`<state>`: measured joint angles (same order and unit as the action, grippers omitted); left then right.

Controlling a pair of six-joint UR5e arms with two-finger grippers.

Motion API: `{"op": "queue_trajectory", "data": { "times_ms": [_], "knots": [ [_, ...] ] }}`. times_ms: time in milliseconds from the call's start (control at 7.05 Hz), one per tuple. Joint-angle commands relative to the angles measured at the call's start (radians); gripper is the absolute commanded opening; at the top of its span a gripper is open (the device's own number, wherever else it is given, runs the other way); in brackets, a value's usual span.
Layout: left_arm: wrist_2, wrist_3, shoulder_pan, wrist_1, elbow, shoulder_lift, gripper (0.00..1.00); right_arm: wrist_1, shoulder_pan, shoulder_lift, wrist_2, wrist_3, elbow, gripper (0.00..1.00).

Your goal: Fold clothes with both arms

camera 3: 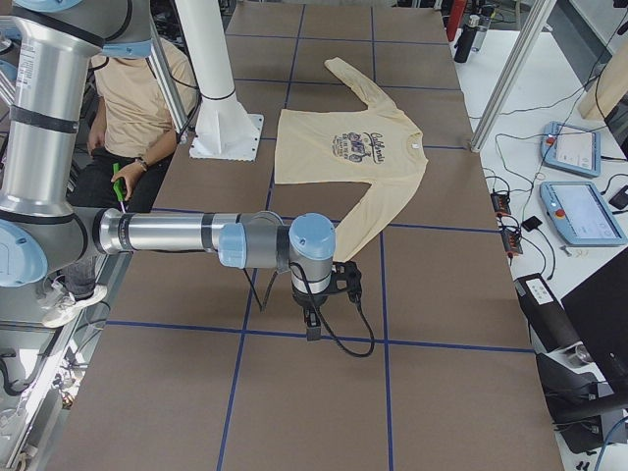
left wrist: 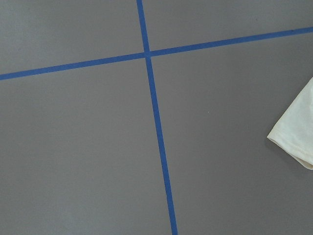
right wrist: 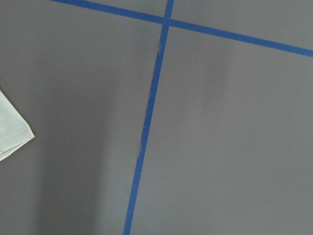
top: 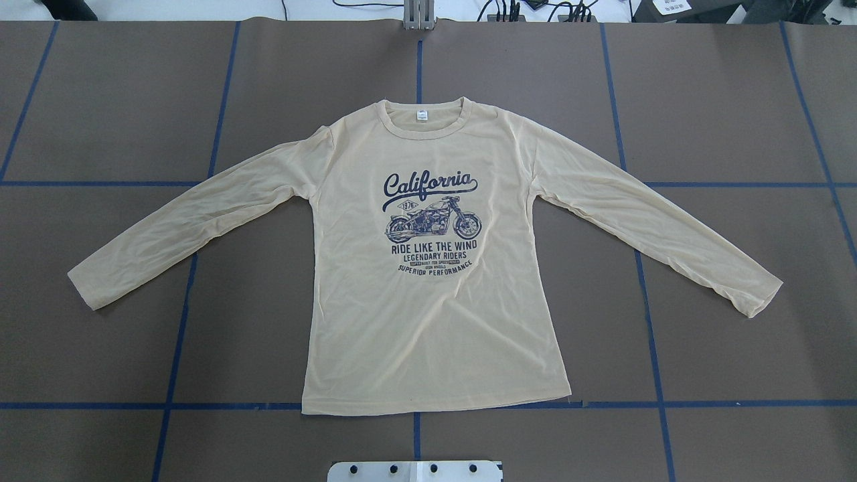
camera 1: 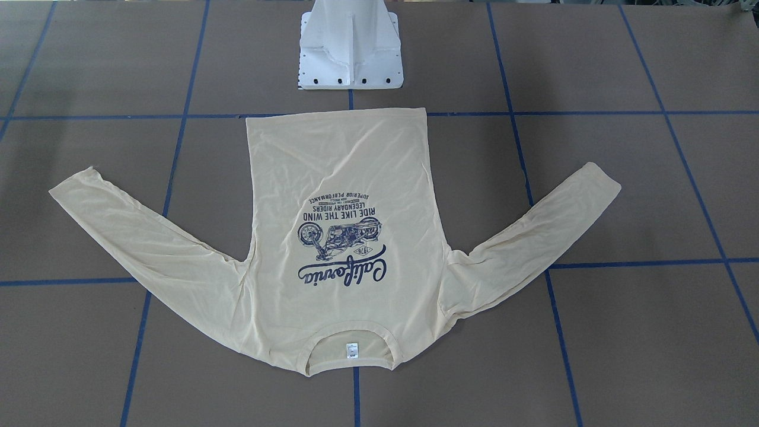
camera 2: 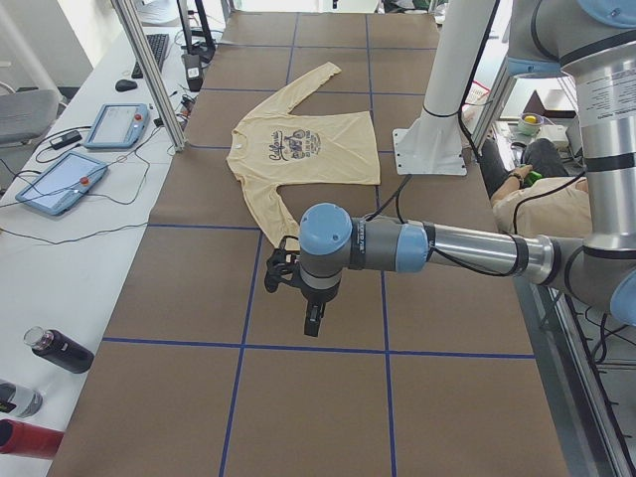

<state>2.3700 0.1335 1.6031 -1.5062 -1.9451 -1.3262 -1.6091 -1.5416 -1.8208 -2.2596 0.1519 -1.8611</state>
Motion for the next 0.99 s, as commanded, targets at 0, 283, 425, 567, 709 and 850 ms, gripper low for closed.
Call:
{"op": "queue_trajectory", "data": {
  "times_ms": [0, 283, 425, 567, 709, 850],
  "knots": [
    [0.008, -0.003, 0.0, 0.0, -0.021, -0.001, 1.0, 0.002, 0.0, 0.005, 0.003, 0.0, -0.001, 1.0],
    [0.0, 0.003, 0.0, -0.008, -0.034, -0.002, 1.0, 0.002, 0.0, 0.002, -0.003, 0.0, -0.063, 1.0],
    [-0.043, 0.003, 0.0, -0.069, -0.037, 0.001, 1.0, 0.002, 0.0, 0.005, 0.0, 0.0, -0.067, 1.0],
    [-0.067, -0.003, -0.002, -0.119, -0.058, -0.007, 1.0, 0.003, 0.002, 0.02, -0.008, -0.002, -0.076, 1.0],
    [-0.069, 0.0, -0.002, -0.193, -0.063, -0.013, 1.0, 0.029, 0.003, 0.04, -0.036, -0.002, -0.099, 1.0],
    [-0.069, -0.002, -0.002, -0.322, -0.046, -0.045, 1.0, 0.145, 0.003, 0.092, -0.047, -0.002, -0.072, 1.0]
  ]
}}
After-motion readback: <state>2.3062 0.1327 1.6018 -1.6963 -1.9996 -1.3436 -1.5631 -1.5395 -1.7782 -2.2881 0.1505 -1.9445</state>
